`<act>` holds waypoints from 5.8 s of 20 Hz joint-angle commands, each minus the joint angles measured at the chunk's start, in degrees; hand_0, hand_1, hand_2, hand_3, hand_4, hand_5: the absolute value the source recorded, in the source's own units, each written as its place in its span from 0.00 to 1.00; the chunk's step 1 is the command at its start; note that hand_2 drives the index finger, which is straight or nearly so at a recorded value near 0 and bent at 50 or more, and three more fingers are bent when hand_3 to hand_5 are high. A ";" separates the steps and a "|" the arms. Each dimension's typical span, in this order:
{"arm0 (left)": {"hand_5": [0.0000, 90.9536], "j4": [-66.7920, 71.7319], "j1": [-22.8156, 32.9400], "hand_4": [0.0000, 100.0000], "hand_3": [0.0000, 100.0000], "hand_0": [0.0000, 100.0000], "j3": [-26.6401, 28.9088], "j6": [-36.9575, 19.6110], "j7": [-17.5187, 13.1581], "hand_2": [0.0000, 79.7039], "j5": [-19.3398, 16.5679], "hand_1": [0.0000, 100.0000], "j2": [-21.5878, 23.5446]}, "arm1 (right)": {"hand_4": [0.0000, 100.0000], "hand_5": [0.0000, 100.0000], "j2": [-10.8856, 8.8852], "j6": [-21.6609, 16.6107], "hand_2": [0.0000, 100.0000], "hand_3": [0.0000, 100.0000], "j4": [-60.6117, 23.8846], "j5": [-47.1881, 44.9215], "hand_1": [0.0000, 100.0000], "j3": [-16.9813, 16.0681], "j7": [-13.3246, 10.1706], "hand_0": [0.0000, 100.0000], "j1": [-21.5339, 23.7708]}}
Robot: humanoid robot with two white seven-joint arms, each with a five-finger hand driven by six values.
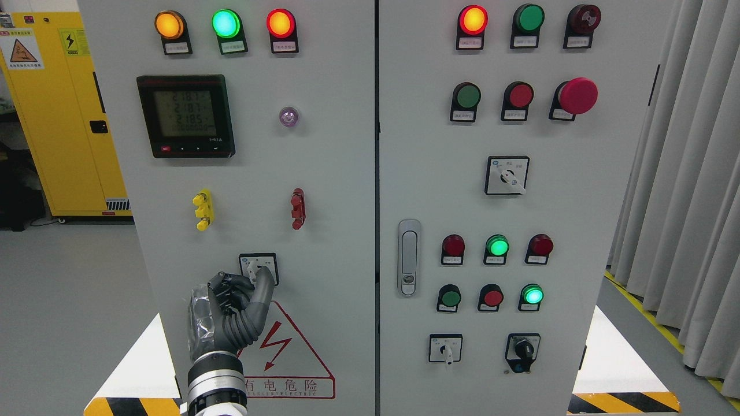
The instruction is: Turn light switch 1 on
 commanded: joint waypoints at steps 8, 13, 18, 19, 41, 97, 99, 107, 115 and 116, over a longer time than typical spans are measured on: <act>0.96 0.11 0.04 0.92 0.98 0.68 -0.31 -0.03 0.14 0.83 0.06 0.56 -0.07 | 0.00 0.00 0.00 0.04 0.04 0.00 0.00 -1.67 0.50 0.00 -0.04 0.00 0.01; 0.96 0.11 0.05 0.92 0.98 0.69 -0.31 -0.03 0.14 0.83 0.06 0.55 -0.07 | 0.00 0.00 0.00 0.04 0.04 0.00 0.00 -1.67 0.50 0.00 -0.04 0.00 0.01; 0.96 0.11 0.05 0.92 0.97 0.69 -0.31 -0.03 0.14 0.83 0.06 0.54 -0.07 | 0.00 0.00 0.00 0.04 0.04 0.00 0.00 -1.67 0.50 0.00 0.05 0.00 0.01; 0.96 0.11 0.05 0.92 0.97 0.66 -0.31 -0.03 0.14 0.83 0.06 0.53 -0.07 | 0.00 0.00 0.00 0.04 0.04 0.00 0.00 -1.67 0.50 0.00 -0.04 0.00 0.01; 0.96 -0.15 0.40 0.92 0.98 0.12 -0.48 -0.38 0.22 0.83 0.06 0.53 0.02 | 0.00 0.00 0.00 0.04 0.04 0.00 0.00 -1.67 0.50 0.00 0.05 0.00 0.01; 0.36 76.20 44.70 0.61 0.63 0.00 11.21 -61.55 -32.36 0.41 25.20 0.37 8.72 | 0.00 0.00 0.00 0.04 0.04 0.00 0.00 -1.67 0.50 0.00 0.05 0.00 0.01; 0.08 81.65 43.38 0.44 0.46 0.00 10.95 -61.12 -34.05 0.25 24.77 0.42 8.45 | 0.00 0.00 0.00 0.04 0.04 0.00 0.00 -1.67 0.50 0.00 0.05 0.00 0.01; 0.00 93.27 38.81 0.19 0.20 0.24 8.67 -56.72 -33.62 0.06 24.59 0.40 8.28 | 0.00 0.00 0.00 0.04 0.04 0.00 0.00 -1.67 0.50 0.00 -0.04 0.00 0.01; 0.00 95.03 37.58 0.00 0.00 0.33 4.27 -45.21 -31.94 0.00 24.50 0.34 8.19 | 0.00 0.00 0.00 0.04 0.04 0.00 0.00 -1.67 0.50 0.00 -0.04 0.00 0.01; 0.00 95.12 37.49 0.00 0.00 0.33 3.91 -44.51 -31.86 0.00 24.50 0.33 8.10 | 0.00 0.00 0.00 0.04 0.04 0.00 0.00 -1.67 0.50 0.00 0.05 0.00 0.01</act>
